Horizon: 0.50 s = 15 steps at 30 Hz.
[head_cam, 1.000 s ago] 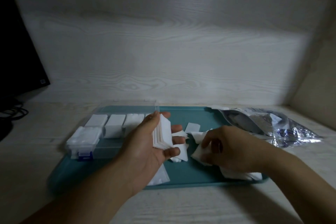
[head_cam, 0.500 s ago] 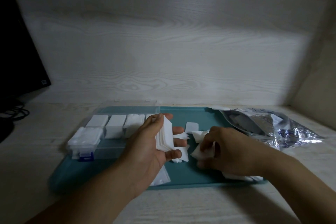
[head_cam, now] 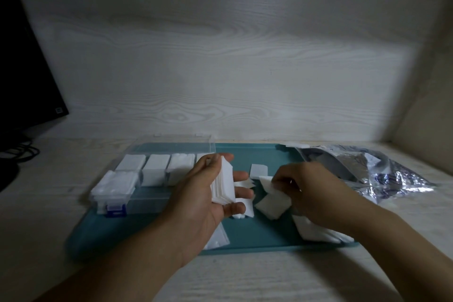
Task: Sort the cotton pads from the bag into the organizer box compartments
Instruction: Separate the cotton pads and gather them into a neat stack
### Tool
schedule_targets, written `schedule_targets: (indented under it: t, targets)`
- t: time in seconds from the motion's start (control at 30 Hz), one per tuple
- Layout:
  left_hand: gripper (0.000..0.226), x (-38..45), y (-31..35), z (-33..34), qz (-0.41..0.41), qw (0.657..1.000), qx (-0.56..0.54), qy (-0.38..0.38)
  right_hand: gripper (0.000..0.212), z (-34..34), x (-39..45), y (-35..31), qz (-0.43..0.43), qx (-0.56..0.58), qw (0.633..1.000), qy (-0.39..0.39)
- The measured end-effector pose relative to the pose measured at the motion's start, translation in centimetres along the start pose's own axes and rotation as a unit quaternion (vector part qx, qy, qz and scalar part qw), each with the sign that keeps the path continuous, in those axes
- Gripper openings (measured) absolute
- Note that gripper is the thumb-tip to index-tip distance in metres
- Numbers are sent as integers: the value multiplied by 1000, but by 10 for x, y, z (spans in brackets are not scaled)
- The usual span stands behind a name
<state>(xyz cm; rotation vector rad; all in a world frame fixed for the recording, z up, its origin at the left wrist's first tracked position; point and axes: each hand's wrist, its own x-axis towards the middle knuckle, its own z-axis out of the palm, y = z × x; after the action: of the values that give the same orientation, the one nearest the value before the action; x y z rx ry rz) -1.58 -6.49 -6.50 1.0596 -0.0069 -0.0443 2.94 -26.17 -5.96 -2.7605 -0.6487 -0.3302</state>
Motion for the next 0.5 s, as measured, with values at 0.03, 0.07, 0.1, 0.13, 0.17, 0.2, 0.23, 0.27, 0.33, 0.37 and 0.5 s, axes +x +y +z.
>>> schedule_targets:
  t: [0.03,0.07,0.1,0.13,0.17,0.2,0.23,0.27,0.33,0.37,0.5]
  targets:
    - [27,0,0,0,2,1000,1,0,15,-1,1,1,-9,-10,999,47]
    - [26,0,0,0,5,1000,2,0,16,-3,2,1,-23,-20,994,105]
    - [26,-1,0,0,9,1000,3,-1,17,-5,3,1,-38,-22,986,162]
    - [25,-1,0,0,13,1000,4,-1,17,-9,2,0,-54,-16,976,212]
    - [25,-1,0,0,18,1000,6,-1,18,-13,1,-2,-65,-5,965,256]
    - [25,-2,0,1,22,1000,9,-2,18,-16,-1,-3,-66,25,955,288]
    - [25,-2,0,1,24,1000,11,-2,19,-18,-3,-6,-52,92,948,301]
    - [25,-2,0,1,26,1000,12,-3,20,-20,-4,-9,-31,191,937,291]
    - [25,-2,-2,3,27,1000,12,-10,20,-22,-6,-18,4,388,891,234]
    - [26,-3,-3,3,25,999,13,-16,19,-21,-6,-23,11,449,869,208]
    - [38,-5,-7,6,-19,997,13,-67,17,-3,-7,-39,11,489,860,145]
